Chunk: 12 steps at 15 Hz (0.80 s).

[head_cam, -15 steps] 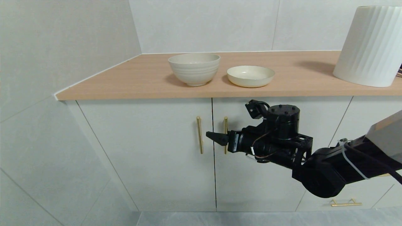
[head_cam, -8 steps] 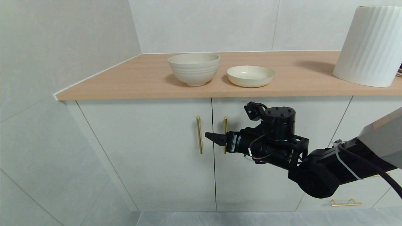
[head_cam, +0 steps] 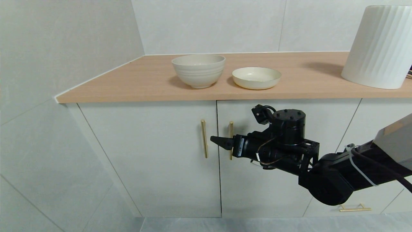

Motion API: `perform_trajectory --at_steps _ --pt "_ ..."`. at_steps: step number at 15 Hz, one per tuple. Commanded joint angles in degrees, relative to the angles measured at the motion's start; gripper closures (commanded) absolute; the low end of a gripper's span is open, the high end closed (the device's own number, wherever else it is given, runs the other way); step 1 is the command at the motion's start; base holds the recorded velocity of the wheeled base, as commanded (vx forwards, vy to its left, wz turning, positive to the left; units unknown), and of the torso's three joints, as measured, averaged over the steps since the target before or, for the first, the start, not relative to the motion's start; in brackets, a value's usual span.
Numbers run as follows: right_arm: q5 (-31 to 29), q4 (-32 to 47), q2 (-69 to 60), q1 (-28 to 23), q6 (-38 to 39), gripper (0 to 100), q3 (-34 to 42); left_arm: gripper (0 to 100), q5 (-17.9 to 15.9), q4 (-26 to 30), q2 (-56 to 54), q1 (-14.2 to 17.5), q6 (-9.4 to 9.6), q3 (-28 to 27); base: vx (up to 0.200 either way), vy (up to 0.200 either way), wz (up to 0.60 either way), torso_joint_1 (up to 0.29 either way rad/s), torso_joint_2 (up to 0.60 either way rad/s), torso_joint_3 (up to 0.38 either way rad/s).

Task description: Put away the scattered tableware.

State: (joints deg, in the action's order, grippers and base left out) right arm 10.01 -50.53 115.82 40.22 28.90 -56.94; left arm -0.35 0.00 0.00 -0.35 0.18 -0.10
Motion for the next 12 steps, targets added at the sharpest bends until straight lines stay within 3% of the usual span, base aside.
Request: perform_trajectory --at_steps 1,6,9,12 --pt "0.2 -0.1 -0.8 0.2 0.0 0 0.3 0 0.0 0.0 0.1 0.0 -0.01 0.0 0.000 0.000 0.00 0.000 0.00 0.000" --pt "0.4 0.0 -1.2 0.5 0.1 0 0.8 0 0.0 0.0 0.1 0.0 -0.01 0.0 0.000 0.000 0.00 0.000 0.00 0.000" --pt "8.1 0.1 -5.3 0.4 0.8 0 4.6 0 0.0 0.0 0.1 0.0 -0.01 0.0 0.000 0.000 0.00 0.000 0.00 0.000" --pt "8.4 0.0 -5.9 0.4 1.0 0 4.8 0 0.0 0.0 0.1 0.0 -0.01 0.0 0.000 0.000 0.00 0.000 0.00 0.000"
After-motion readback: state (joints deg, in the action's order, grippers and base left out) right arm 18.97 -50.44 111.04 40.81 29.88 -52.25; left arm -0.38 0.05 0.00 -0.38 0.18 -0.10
